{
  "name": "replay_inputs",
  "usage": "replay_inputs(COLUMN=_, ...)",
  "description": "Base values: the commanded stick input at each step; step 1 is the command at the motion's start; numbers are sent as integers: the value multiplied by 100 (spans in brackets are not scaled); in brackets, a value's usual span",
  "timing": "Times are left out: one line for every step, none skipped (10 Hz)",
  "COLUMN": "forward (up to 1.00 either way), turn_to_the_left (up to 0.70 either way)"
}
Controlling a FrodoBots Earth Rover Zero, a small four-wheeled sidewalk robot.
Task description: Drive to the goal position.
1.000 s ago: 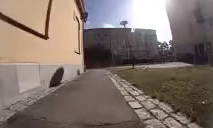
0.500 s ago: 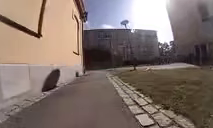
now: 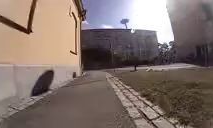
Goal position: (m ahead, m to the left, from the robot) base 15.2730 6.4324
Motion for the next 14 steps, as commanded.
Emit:
replay_inputs(forward=70, turn_to_the_left=26)
replay_inputs(forward=70, turn_to_the_left=35)
replay_inputs(forward=70, turn_to_the_left=35)
replay_inputs(forward=70, turn_to_the_left=9)
replay_inputs(forward=70, turn_to_the_left=0)
replay_inputs(forward=70, turn_to_the_left=0)
replay_inputs(forward=70, turn_to_the_left=0)
replay_inputs(forward=70, turn_to_the_left=0)
replay_inputs(forward=70, turn_to_the_left=0)
replay_inputs(forward=70, turn_to_the_left=0)
replay_inputs(forward=70, turn_to_the_left=0)
replay_inputs(forward=70, turn_to_the_left=0)
replay_inputs(forward=70, turn_to_the_left=0)
replay_inputs(forward=70, turn_to_the_left=0)
